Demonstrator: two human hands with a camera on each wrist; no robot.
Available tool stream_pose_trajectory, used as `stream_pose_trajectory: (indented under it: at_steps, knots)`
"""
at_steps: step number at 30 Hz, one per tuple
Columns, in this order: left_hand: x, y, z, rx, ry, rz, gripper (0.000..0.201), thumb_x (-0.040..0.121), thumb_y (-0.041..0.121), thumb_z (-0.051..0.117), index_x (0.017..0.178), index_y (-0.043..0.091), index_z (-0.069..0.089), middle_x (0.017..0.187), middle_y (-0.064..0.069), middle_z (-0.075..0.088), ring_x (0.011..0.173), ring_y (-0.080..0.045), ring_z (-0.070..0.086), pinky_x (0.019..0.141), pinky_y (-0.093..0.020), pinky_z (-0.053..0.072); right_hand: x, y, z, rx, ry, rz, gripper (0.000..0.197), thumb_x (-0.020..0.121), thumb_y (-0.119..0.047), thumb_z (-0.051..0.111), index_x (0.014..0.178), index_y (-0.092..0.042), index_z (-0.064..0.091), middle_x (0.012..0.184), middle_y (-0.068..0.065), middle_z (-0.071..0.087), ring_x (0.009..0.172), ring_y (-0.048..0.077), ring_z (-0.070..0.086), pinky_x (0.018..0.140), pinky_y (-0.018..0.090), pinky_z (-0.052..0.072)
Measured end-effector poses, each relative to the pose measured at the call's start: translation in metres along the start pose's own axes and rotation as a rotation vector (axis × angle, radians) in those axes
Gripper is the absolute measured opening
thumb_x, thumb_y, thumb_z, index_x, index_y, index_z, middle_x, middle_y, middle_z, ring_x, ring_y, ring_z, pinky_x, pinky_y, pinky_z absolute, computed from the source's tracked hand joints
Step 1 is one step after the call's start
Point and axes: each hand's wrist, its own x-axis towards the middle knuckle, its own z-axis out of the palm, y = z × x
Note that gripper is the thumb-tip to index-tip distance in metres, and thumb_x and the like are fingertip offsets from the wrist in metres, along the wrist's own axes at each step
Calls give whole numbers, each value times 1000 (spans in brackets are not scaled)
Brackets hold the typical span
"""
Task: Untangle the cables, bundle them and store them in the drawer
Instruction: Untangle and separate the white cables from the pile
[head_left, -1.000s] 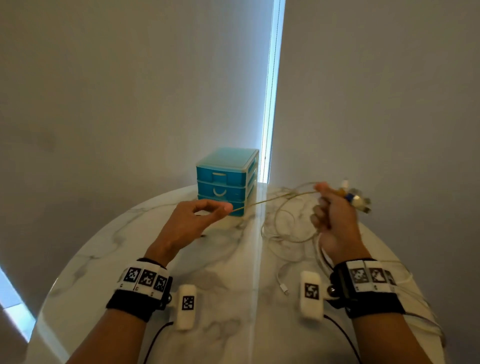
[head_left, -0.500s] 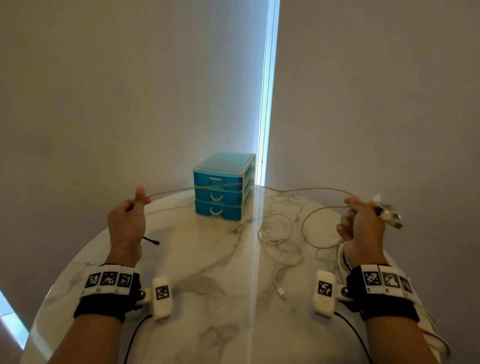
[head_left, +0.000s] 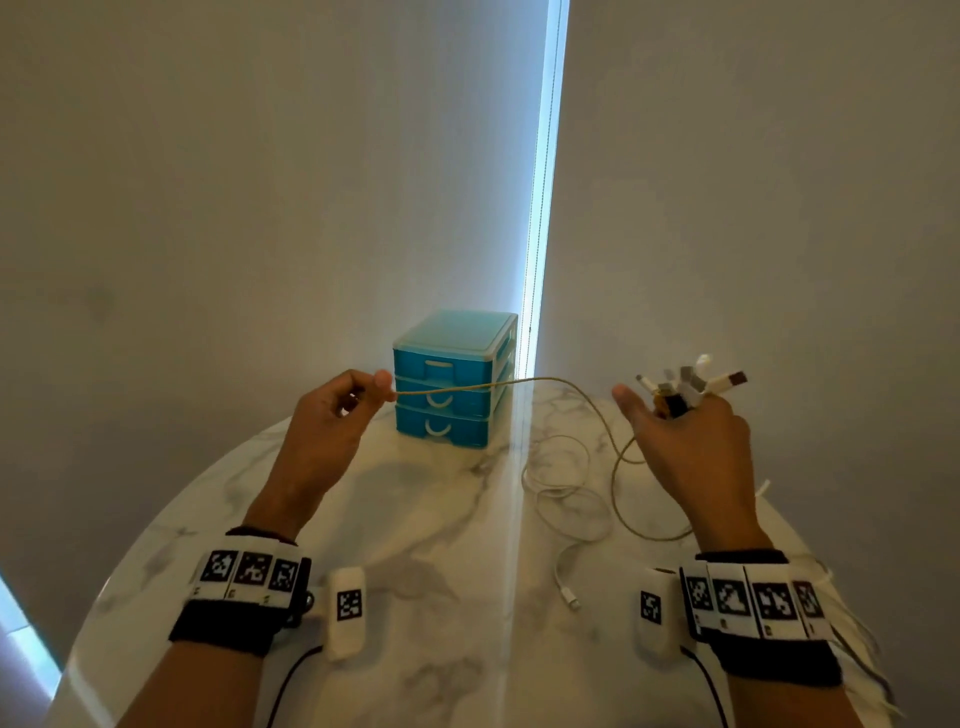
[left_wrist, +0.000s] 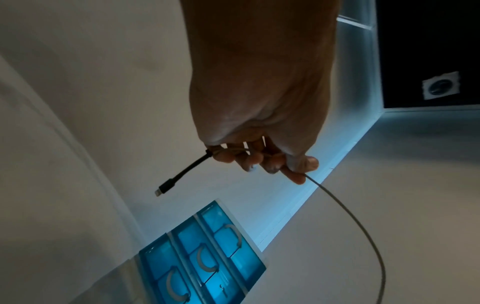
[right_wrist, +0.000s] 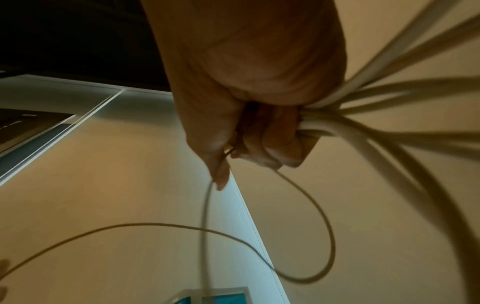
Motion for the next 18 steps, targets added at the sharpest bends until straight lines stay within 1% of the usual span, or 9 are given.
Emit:
stream_pose_trajectory:
  at_steps: [2, 4, 7, 8, 10, 12, 13, 16, 18]
  knots:
    - [0, 6, 2, 53, -82, 73, 27, 97, 52, 62, 93, 29, 75, 93, 19, 72, 84, 3, 59, 80, -31, 46, -4, -7, 6, 68, -150, -66, 53, 97, -54, 71, 62, -19, 54, 54, -6, 58, 54, 7, 56, 59, 28, 40]
    - [4, 10, 9, 174, -172, 145, 29, 86, 62, 63, 92, 36, 75, 104, 18, 71, 100, 0, 57, 92, -37, 43, -7, -6, 15, 122, -306, -129, 54, 97, -57, 69, 64, -18, 53, 55, -2, 55, 54, 7, 55, 64, 34, 50]
    - [23, 26, 27, 601, -334, 197, 36, 76, 76, 64, 87, 44, 74, 109, 20, 63, 110, -9, 48, 95, -39, 30, -5, -5, 11, 119, -449, -182, 57, 97, -62, 65, 75, -11, 53, 64, 1, 58, 64, 14, 60, 74, 46, 55]
    - [32, 34, 32, 710, -415, 173, 35, 77, 76, 66, 86, 43, 74, 106, 17, 62, 108, -12, 51, 92, -39, 35, -5, -6, 5, 135, -506, -168, 55, 99, -61, 65, 76, -12, 52, 62, -3, 57, 61, 10, 59, 68, 41, 55]
    - [48, 55, 45, 830, -643, 58, 34, 84, 72, 70, 86, 37, 73, 97, 11, 66, 95, -15, 62, 83, -36, 48, -6, -7, -8, 172, -611, -119, 44, 100, -56, 66, 74, -23, 54, 53, -14, 51, 48, -1, 50, 57, 23, 42]
    - [63, 74, 64, 968, -864, -34, 36, 92, 66, 68, 87, 30, 74, 92, 7, 72, 84, -13, 66, 76, -30, 52, -7, -6, -15, 214, -682, -70, 39, 97, -56, 70, 72, -30, 57, 51, -18, 51, 45, -3, 46, 55, 20, 39]
    - [70, 83, 77, 1028, -914, -32, 39, 94, 64, 67, 87, 26, 75, 90, 5, 74, 80, -11, 68, 73, -28, 53, -7, -5, -16, 214, -706, -69, 37, 96, -56, 72, 71, -31, 59, 52, -18, 53, 44, -3, 47, 53, 21, 40]
    - [81, 115, 128, 963, -784, 185, 31, 97, 57, 68, 90, 28, 75, 90, 8, 76, 79, -4, 69, 76, -29, 56, -5, -1, -11, 90, -699, -156, 31, 97, -57, 70, 76, -35, 64, 56, -18, 60, 48, -5, 54, 55, 19, 45]
    - [80, 134, 165, 677, -750, 358, 29, 98, 52, 68, 121, 35, 74, 116, 11, 77, 98, 1, 68, 100, -34, 57, 2, 6, -10, 164, -504, -129, 29, 98, -56, 68, 80, -33, 67, 61, -16, 63, 56, -3, 58, 64, 29, 52]
